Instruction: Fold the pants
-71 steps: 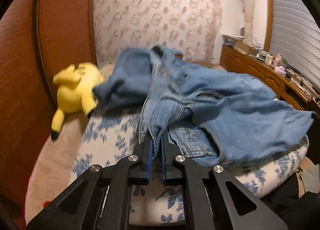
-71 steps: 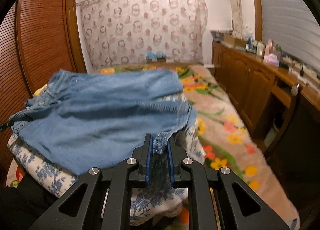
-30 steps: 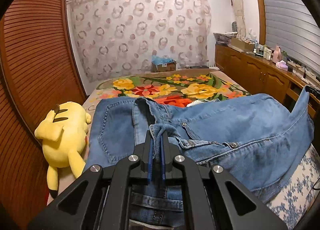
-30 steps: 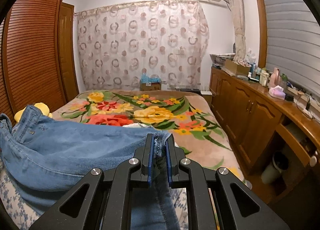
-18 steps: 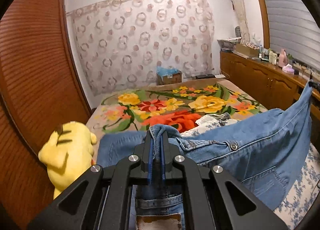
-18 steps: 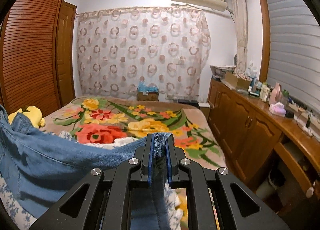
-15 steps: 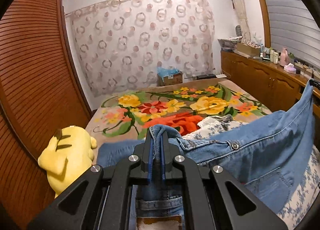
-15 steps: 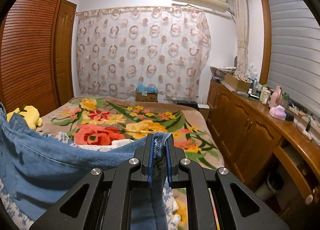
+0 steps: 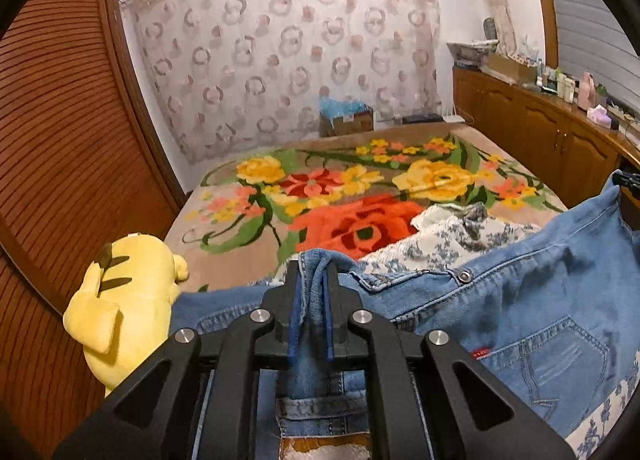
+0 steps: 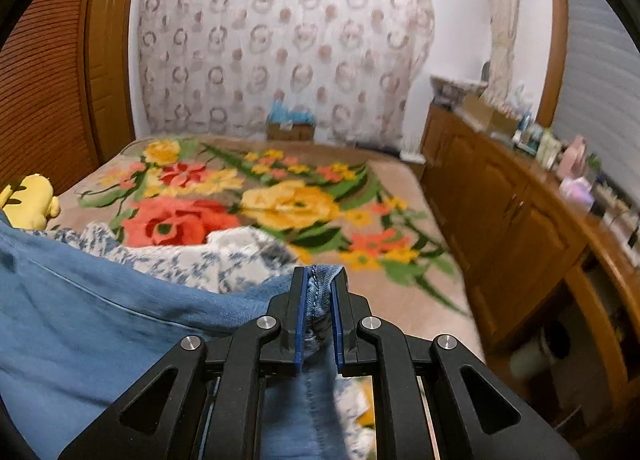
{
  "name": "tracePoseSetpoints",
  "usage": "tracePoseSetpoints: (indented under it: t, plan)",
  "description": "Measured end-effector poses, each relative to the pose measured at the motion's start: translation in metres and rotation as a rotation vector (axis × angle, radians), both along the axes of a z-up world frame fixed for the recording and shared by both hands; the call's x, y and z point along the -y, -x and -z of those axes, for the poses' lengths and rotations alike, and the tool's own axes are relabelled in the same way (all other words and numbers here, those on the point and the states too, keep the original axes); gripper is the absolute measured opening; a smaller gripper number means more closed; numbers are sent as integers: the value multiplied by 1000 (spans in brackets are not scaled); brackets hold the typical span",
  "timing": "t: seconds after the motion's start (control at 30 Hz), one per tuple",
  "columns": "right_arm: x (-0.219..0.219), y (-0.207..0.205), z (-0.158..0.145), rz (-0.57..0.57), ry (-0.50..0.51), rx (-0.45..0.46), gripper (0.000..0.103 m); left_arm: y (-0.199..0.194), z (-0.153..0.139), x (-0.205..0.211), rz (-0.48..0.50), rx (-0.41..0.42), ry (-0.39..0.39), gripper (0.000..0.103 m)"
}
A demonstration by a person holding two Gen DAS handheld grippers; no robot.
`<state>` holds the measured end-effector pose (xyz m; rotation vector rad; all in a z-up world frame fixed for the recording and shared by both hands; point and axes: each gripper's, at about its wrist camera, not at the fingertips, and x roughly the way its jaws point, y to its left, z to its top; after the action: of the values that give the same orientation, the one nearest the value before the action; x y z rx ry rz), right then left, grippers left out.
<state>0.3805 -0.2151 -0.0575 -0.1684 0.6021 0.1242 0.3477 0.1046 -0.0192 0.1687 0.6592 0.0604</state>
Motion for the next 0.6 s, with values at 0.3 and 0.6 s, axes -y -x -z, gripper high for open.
tracePoseSetpoints:
  t: [0.3, 0.6]
  plan:
    - [-8, 14, -15, 8, 12, 30, 49, 28, -8, 0, 18, 20, 35, 80]
    - [-3, 61, -13, -75, -60, 39, 61, 66, -1, 4, 43, -2, 81, 80]
